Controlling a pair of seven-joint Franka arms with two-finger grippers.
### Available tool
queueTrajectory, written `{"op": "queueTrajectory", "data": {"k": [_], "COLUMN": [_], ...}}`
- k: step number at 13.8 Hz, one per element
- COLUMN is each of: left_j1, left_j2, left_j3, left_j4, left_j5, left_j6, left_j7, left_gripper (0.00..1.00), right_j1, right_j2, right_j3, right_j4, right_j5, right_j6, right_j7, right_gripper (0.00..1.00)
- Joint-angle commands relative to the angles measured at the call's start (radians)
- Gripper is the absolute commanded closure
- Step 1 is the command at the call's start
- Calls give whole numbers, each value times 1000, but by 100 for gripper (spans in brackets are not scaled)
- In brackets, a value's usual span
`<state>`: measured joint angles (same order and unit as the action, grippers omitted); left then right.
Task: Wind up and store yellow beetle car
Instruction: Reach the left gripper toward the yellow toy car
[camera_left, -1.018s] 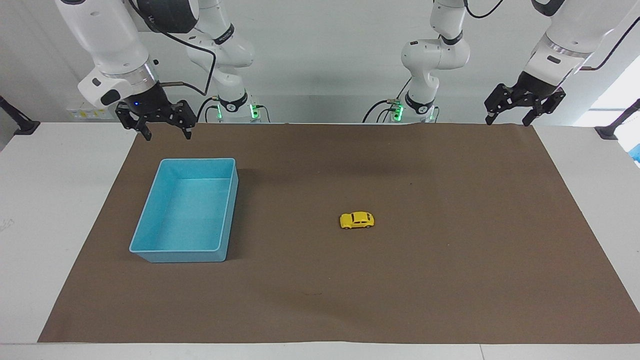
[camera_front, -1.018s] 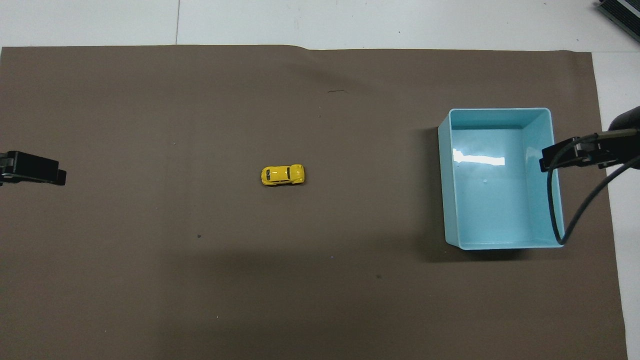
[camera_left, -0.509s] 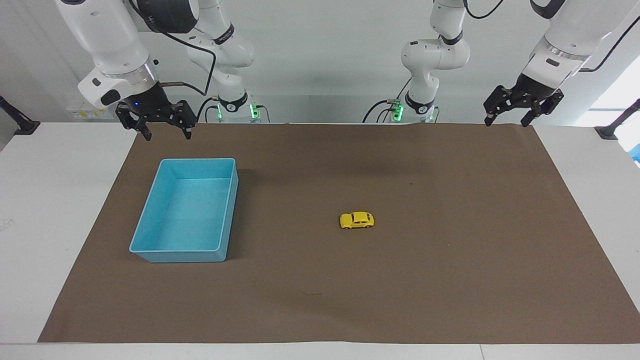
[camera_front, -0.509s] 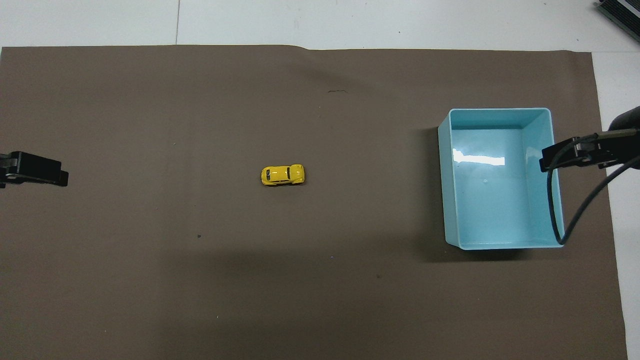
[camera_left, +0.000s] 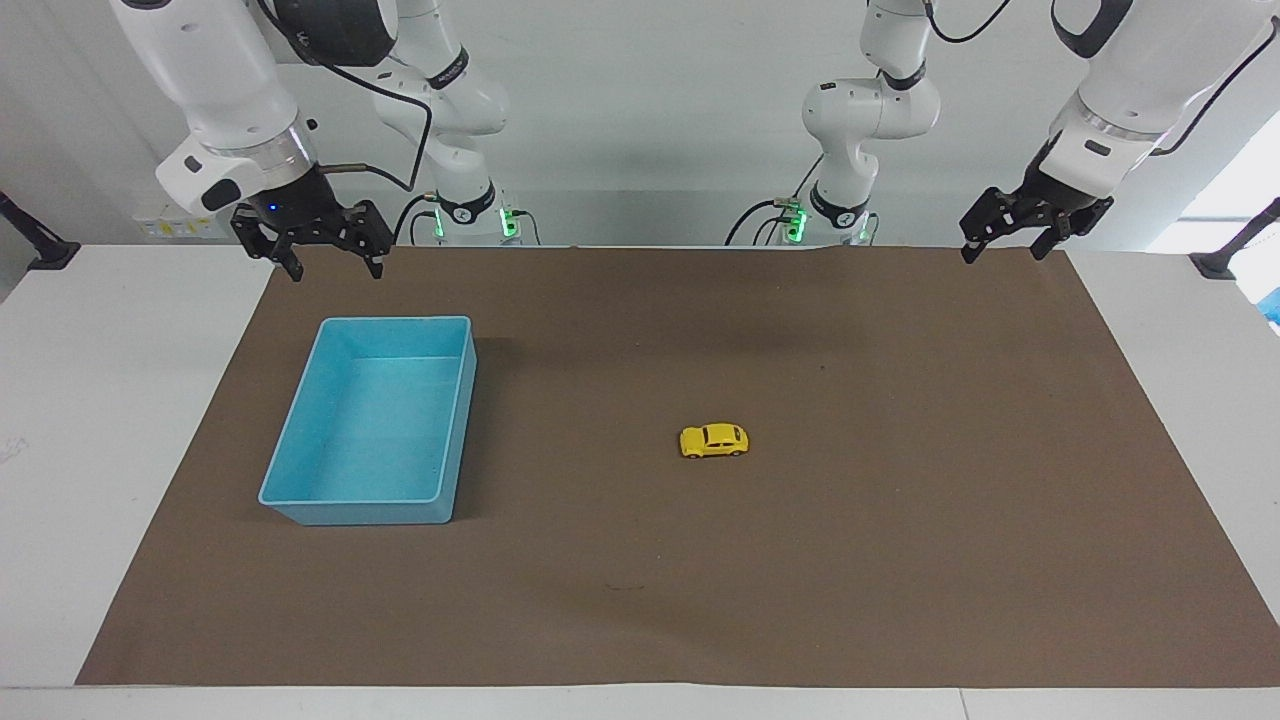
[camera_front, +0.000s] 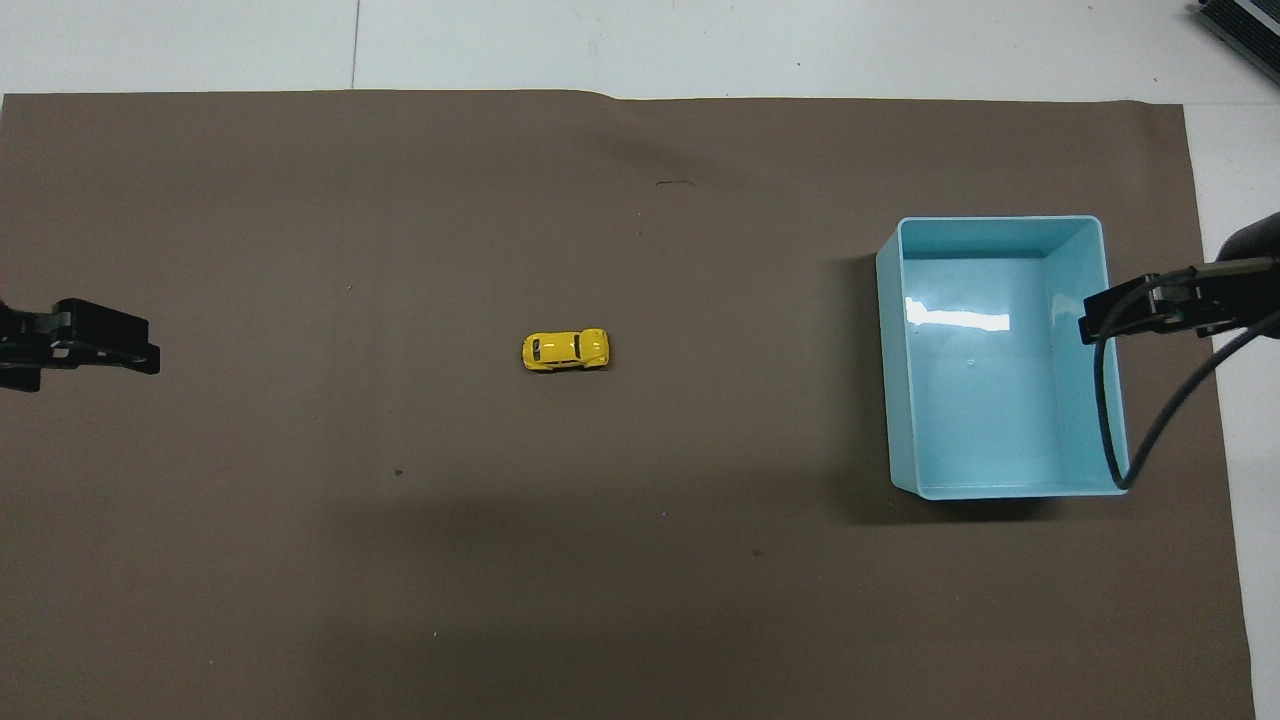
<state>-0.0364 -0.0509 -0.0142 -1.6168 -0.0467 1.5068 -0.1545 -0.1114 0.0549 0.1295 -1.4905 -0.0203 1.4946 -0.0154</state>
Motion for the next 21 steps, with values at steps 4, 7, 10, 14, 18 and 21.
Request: {"op": "queueTrajectory", "data": {"k": [4,7,10,14,18,21], "left_j1": [-8,-31,-33,-48,-74,-77], "left_j2": [-3,-6,-7,-4,-4,-4], "left_j3": [-1,-3,-3,-3,-3,-3], "left_j4": [-74,-123,-133,-158,-178,-193], "left_j5": [10,10,5,-35,-48,-50], "left_j6": [75,130,148,185,217,250], "left_j7": [-154,-301,-387,-635,-807,-868], "left_gripper": [0,0,0,0,0,0], "right_j1": [-10,-10,-10,-10,-10,-10], "right_j2": [-4,-4,-4,-4,-4,-4], "right_j3": [4,4,4,4,4,4], "right_j4": [-2,-4,-4,-4,-4,-4], "right_j5": [14,14,14,14,14,14], "right_j6": [-4,-4,-4,-4,-4,-4], "right_j7": [-18,-18,-18,-18,-18,-18], "right_gripper": [0,0,0,0,0,0]}}
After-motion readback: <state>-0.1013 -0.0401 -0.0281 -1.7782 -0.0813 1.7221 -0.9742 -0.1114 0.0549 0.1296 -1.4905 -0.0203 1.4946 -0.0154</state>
